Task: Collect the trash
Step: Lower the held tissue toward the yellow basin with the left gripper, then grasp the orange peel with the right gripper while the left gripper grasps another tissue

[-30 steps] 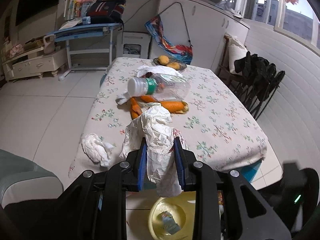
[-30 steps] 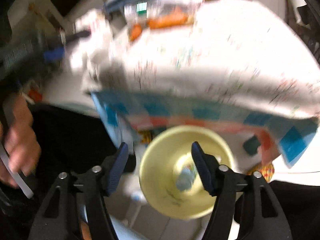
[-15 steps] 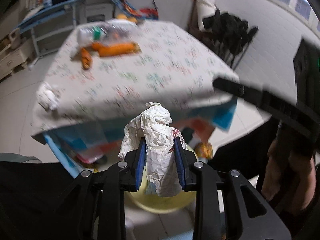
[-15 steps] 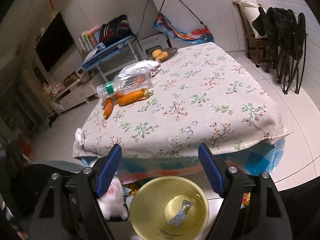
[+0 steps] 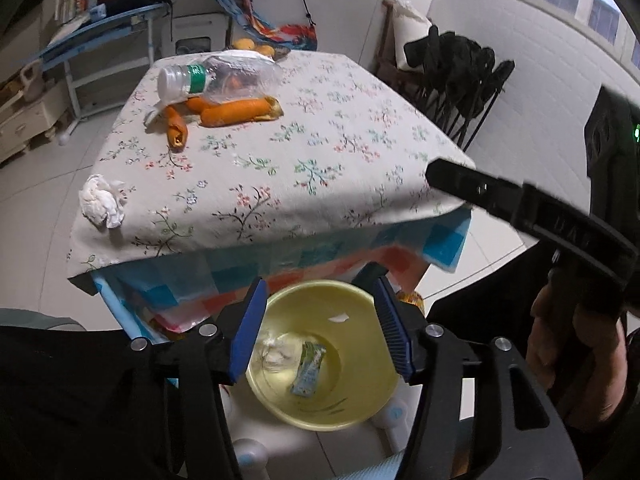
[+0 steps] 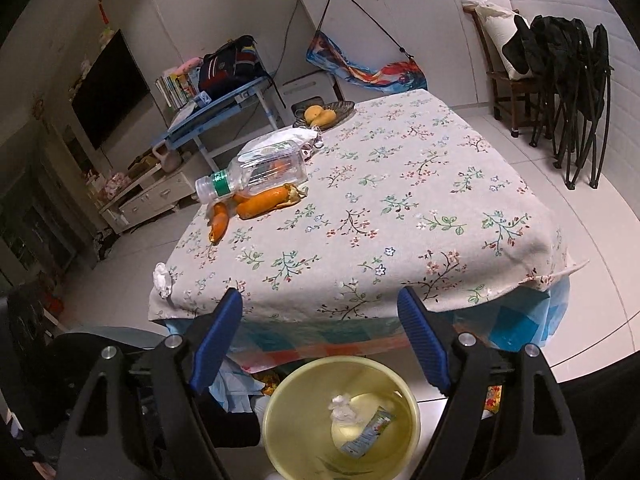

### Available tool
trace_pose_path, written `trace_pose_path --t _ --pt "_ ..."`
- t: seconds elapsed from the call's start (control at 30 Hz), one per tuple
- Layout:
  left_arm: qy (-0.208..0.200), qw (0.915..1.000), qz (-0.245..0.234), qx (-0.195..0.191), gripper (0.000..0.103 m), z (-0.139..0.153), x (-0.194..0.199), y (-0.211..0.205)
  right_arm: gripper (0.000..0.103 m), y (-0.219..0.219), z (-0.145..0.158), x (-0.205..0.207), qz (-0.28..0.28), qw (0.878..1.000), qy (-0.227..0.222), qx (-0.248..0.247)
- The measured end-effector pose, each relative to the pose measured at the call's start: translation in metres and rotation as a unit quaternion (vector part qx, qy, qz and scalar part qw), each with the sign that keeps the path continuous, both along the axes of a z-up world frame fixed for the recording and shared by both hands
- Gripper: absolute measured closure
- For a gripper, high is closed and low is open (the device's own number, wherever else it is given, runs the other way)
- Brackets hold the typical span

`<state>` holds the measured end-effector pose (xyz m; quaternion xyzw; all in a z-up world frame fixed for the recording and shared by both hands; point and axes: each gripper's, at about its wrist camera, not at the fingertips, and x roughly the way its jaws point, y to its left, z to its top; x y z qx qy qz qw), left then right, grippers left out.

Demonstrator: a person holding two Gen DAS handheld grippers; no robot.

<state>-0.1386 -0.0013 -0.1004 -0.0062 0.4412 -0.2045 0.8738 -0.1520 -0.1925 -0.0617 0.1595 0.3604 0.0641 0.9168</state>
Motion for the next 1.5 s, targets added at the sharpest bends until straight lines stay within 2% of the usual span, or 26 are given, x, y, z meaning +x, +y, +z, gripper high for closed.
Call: trace_pose_path --t 0.07,0.13,0.23,0.37,0.47,0.63,0.73,0.93,1.07,1.1,1.17,1.27,1.37,1.5 --pt "-0.015 0.9998 0.014 -0.001 0.05 0.005 0.0 0.005 0.026 0.001 0.001 -0.001 0.0 1.0 -0.002 -0.002" --pt "-0.047 0.998 0.042 0.0 0.049 0.015 -0.003 0.013 0.026 0.002 0.002 -0.002 0.001 1.0 -0.003 -0.004" --pt "-0.085 0.988 0.129 -0.002 0.041 0.029 -0.001 0.043 0.026 0.005 0.003 -0.002 0.004 1.0 -0.003 -0.009" --pt "-0.055 0.9747 0.214 -0.033 0.04 0.026 0.011 0.086 0.026 0.011 0.006 0.002 0.017 1.0 0.0 0.003" --pt "-0.032 0.9678 0.248 -0.028 0.04 0.02 0.022 0.103 0.026 0.022 0.011 0.016 0.043 0.999 -0.004 0.0" --pt "-0.017 0.9646 0.262 -0.022 0.04 0.013 0.04 0.111 0.026 0.034 0.013 0.047 0.077 0.997 -0.001 -0.005" --pt "-0.008 0.9631 0.269 -0.003 0.04 0.008 0.056 0.11 0.025 0.041 0.012 0.06 0.098 0.995 0.004 -0.019" --pt "0.015 0.9553 0.295 0.015 0.04 -0.006 0.082 0.113 0.023 0.054 0.012 0.097 0.144 0.987 0.019 -0.062" --pt "0.027 0.9546 0.296 0.025 0.04 -0.014 0.093 0.114 0.021 0.072 0.014 0.125 0.188 0.976 0.02 -0.109" --pt "0.03 0.955 0.294 0.029 0.042 -0.016 0.095 0.113 0.02 0.079 0.012 0.133 0.202 0.971 0.022 -0.124" --pt "0.043 0.9574 0.284 0.03 0.058 -0.022 0.101 0.111 0.02 0.09 0.007 0.145 0.224 0.962 0.023 -0.151" --pt "0.044 0.9587 0.279 0.032 0.072 -0.024 0.105 0.11 0.02 0.098 -0.001 0.166 0.237 0.956 0.024 -0.169" --pt "0.037 0.96 0.275 0.035 0.08 -0.02 0.108 0.109 0.02 0.101 -0.009 0.187 0.236 0.957 0.028 -0.169" --pt "0.037 0.9693 0.242 0.018 0.083 -0.019 0.116 0.103 0.02 0.107 -0.02 0.209 0.243 0.955 0.04 -0.166"
